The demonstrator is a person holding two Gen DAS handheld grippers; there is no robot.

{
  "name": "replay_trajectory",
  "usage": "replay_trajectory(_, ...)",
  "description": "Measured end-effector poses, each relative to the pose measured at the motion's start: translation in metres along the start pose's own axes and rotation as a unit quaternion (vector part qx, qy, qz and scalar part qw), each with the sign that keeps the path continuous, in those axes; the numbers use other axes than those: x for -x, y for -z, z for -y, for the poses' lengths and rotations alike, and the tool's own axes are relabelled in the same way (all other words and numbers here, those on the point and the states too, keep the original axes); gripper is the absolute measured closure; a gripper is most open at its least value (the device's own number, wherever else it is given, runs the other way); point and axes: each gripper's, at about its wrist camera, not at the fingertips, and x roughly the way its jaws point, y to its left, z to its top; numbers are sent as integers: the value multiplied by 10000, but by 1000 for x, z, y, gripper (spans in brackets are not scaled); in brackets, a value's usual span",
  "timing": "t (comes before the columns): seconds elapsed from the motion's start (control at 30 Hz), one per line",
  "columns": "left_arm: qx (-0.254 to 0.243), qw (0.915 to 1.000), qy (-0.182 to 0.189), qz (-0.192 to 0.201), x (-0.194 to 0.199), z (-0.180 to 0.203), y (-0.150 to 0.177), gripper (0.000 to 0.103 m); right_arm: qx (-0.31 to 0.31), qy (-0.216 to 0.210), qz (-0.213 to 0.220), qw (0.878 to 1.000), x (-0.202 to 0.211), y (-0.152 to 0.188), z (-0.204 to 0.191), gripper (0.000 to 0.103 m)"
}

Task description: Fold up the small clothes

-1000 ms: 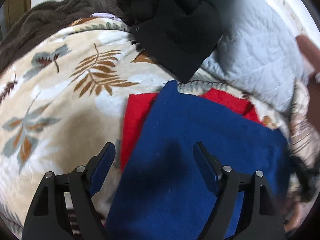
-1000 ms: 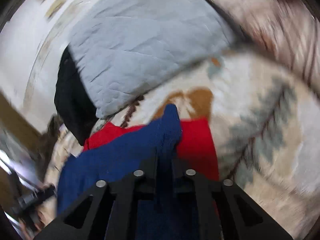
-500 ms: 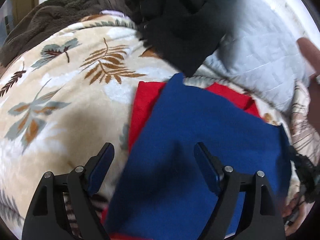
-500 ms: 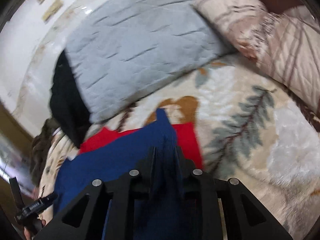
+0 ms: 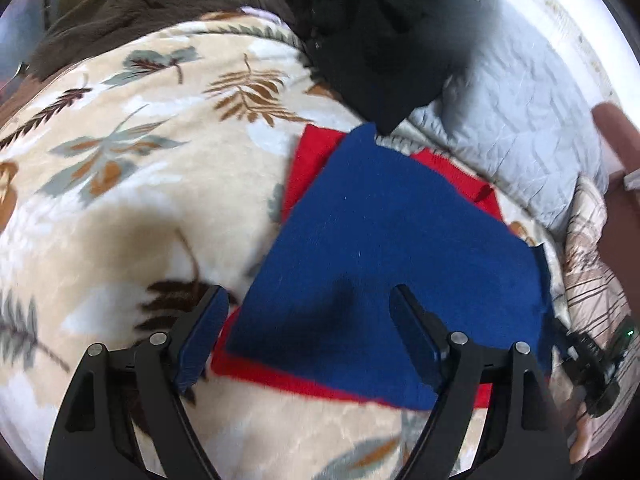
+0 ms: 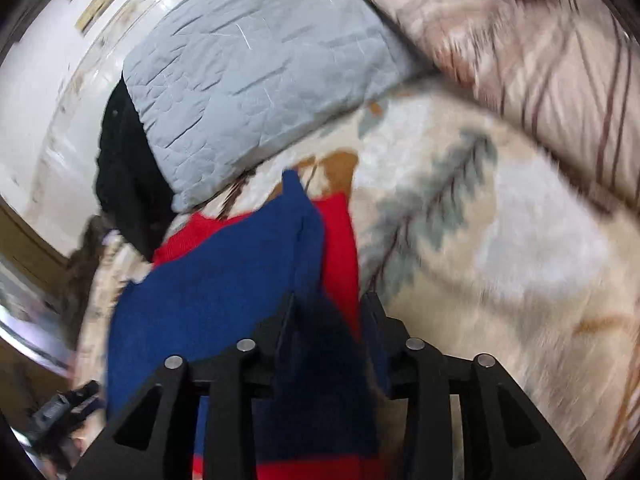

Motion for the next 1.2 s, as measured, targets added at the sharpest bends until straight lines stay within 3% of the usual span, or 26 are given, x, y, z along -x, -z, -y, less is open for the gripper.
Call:
replay_trajectory(0.07, 91, 9999, 41, -14, -7, -6, 10, 19, -131, -309, -327, 9989, -6, 9, 2, 55)
replay_trajectory(0.1, 13, 9998, -80, -165, -16, -6, 11, 19, -51, -292, -402, 9988, -9, 12, -1, 55)
replay_trajectory(0.17, -69, 9984, -322, -457, -31, -6, 9, 19, 373, 23, -228, 9990, -4, 18, -8, 89)
replay_trajectory(0.27, -197, 9979, -494, -380, -35, -4, 9, 19, 478, -40, 87, 9988, 14, 15, -9, 94)
replay_trajectory(0.3, -302, 9971, -581, -396, -38, -1, 8, 19, 493, 51, 17, 9988, 11, 16, -6, 94)
replay_trajectory(0.4, -437, 9959, -695, -386, -38, 3, 9, 19, 295, 242, -166, 9991, 0, 20, 3, 88)
replay_trajectory(0.43, -393, 9964, -642, -393, -36, 2, 8, 19, 207, 331, -82, 9992, 3, 19, 2, 74)
replay_trajectory(0.47, -332, 9971, -566, -396, -33, 0, 7, 19, 239, 494, 45, 9985, 9, 18, -3, 71)
replay_trajectory(0.67, -85, 9996, -233, -112, -16, -3, -1, 19, 1116, 958, 519, 9878, 25, 18, -39, 71)
replay_trajectory(0.87, -247, 9993, -110, 271, -3, 4, -3, 19, 1545, 1225, 548, 9788, 21, 20, -55, 70)
replay_trajectory(1.0, -343, 9987, -379, 52, -21, 5, -2, 19, 1584, 1103, 485, 9800, 14, 22, -54, 69)
replay_trajectory(1.07, -408, 9967, -640, -302, -40, 3, 0, 19, 1345, 1183, 95, 9838, -4, 23, -40, 68)
replay_trajectory(1.13, -385, 9967, -634, -338, -44, 1, 0, 18, 1008, 1051, -153, 9892, -15, 23, -25, 66)
replay_trajectory(1.2, -279, 9980, -466, -328, -36, -1, -6, 18, 730, 929, 2, 9930, -6, 18, -22, 63)
